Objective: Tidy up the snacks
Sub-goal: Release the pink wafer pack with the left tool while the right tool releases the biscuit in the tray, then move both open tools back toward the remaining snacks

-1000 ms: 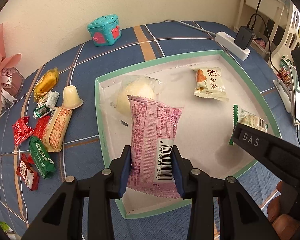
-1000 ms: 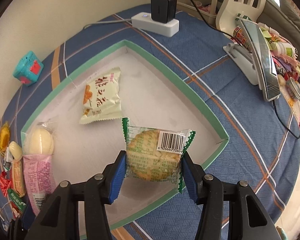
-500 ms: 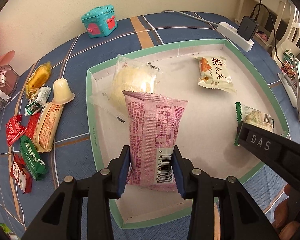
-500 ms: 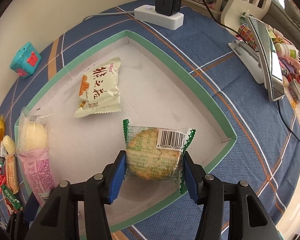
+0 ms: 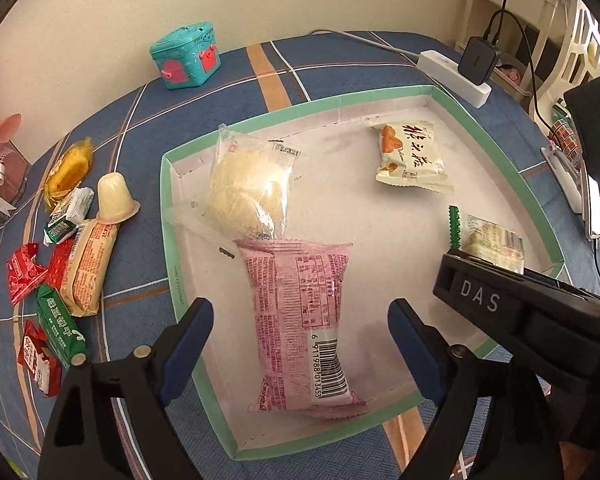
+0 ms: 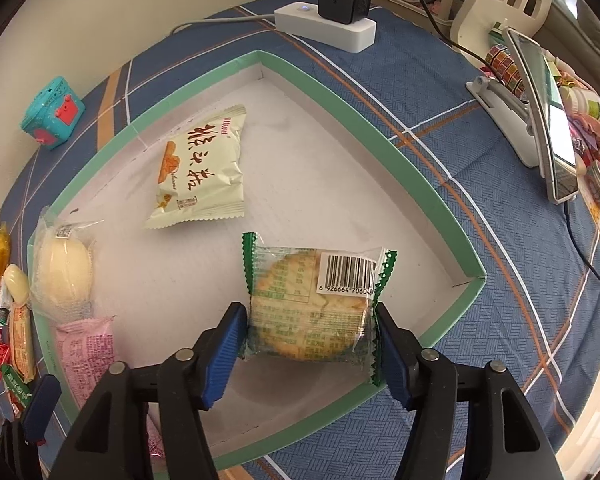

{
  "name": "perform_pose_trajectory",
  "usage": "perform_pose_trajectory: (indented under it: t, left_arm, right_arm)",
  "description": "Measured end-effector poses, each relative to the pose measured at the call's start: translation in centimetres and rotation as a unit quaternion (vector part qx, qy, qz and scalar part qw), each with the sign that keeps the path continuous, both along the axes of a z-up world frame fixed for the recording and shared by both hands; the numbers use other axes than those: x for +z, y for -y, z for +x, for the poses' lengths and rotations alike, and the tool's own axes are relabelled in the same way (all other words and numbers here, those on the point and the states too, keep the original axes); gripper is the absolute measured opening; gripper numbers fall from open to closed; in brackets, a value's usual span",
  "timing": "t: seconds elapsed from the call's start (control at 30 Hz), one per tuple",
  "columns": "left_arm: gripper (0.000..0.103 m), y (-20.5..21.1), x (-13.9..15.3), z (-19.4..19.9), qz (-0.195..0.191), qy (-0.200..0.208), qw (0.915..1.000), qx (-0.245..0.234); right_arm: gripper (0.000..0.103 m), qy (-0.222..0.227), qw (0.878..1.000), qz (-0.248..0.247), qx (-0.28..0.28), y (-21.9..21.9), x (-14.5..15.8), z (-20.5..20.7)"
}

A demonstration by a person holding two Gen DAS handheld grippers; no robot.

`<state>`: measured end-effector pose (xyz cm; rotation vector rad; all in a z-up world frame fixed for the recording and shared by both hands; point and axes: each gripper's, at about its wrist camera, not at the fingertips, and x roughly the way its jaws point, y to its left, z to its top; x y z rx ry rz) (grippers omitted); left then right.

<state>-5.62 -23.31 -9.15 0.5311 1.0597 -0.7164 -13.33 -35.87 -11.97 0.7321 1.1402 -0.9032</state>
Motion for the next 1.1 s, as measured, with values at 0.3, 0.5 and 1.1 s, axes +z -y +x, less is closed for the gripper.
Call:
perform_pose_trajectory:
  t: [0.3,0.5,1.1]
  left_arm:
    - [0.098,-0.1,1.0,0.1,-0.011,0.015,0.9998,0.005]
    - [0.098,-0.4,1.8,0.2,-0.004,0.044,0.9990,0.010]
    - [0.098,-7.3,3.2,7.3,-0.009,0.021,0.9770,0.212]
  right_arm:
    - [0.088,0.016,1.000,-0.018,-0.003,0.2,0.9,-0.5]
    - [0.103,0.030,0.999,-0.034,-0.009,0.3,1.7,-1.0]
    - [0.103,0.030,0.997,-0.068,0.014,-0.9,3.0,-0.3]
